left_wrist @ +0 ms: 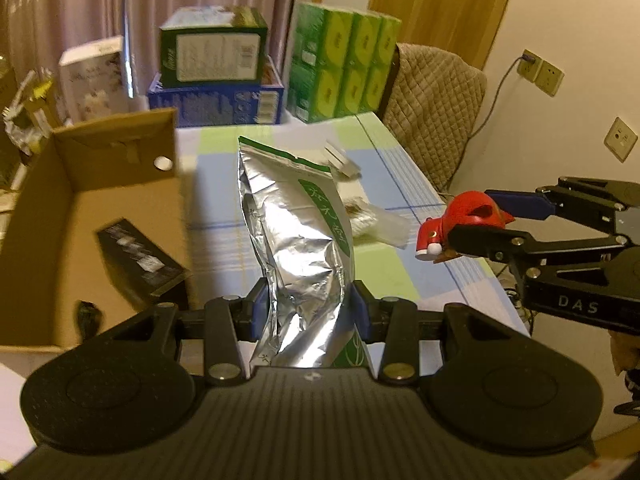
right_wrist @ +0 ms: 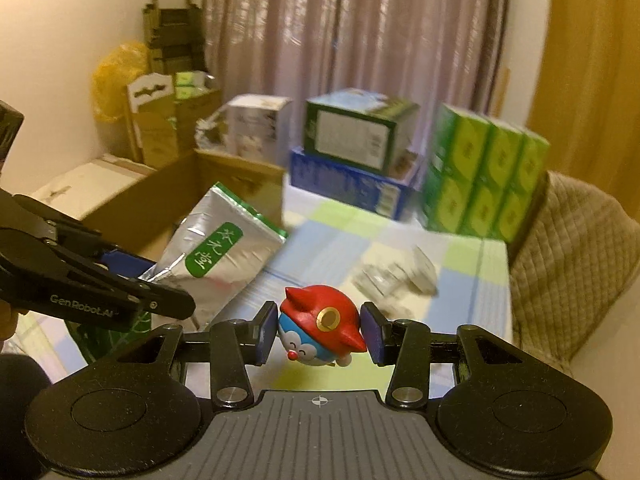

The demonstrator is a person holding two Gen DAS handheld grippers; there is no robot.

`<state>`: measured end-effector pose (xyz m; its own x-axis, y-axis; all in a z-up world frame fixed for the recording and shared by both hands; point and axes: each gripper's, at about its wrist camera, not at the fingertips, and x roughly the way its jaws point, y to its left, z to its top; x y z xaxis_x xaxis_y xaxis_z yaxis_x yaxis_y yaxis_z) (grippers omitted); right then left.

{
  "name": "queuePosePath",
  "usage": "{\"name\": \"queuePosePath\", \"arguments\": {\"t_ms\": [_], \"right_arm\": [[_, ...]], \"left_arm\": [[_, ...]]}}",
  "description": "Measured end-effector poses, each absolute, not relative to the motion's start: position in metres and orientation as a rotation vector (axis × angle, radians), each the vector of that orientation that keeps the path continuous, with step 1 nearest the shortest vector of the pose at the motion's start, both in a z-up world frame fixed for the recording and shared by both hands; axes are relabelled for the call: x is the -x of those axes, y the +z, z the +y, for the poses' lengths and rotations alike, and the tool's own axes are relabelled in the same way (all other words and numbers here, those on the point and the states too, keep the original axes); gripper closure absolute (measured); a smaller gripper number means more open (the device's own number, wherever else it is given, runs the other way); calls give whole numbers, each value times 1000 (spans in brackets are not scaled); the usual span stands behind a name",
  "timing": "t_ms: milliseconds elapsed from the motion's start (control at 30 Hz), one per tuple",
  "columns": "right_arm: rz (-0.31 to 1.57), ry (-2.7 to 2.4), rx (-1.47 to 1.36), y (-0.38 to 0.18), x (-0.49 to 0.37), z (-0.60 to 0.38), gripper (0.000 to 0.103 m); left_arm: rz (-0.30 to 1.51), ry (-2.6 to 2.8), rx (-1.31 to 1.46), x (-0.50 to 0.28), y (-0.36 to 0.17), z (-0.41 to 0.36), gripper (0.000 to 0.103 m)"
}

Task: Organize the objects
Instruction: 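Carry the foil bag in left tool and red toy in right tool to the cardboard box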

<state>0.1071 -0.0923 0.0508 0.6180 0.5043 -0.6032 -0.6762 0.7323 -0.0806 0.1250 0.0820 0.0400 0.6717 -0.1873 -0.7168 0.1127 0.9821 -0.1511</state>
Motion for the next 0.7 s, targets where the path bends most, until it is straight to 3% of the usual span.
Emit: {"name": "queuePosePath", "arguments": {"t_ms": [400, 700], "right_arm": [[549, 861, 330, 84, -99, 2, 61], [585, 957, 331, 77, -102, 80, 61]], "left_arm": [[770, -11, 37, -102, 97, 188, 66], [780, 81, 28, -105, 104, 251, 66]]}}
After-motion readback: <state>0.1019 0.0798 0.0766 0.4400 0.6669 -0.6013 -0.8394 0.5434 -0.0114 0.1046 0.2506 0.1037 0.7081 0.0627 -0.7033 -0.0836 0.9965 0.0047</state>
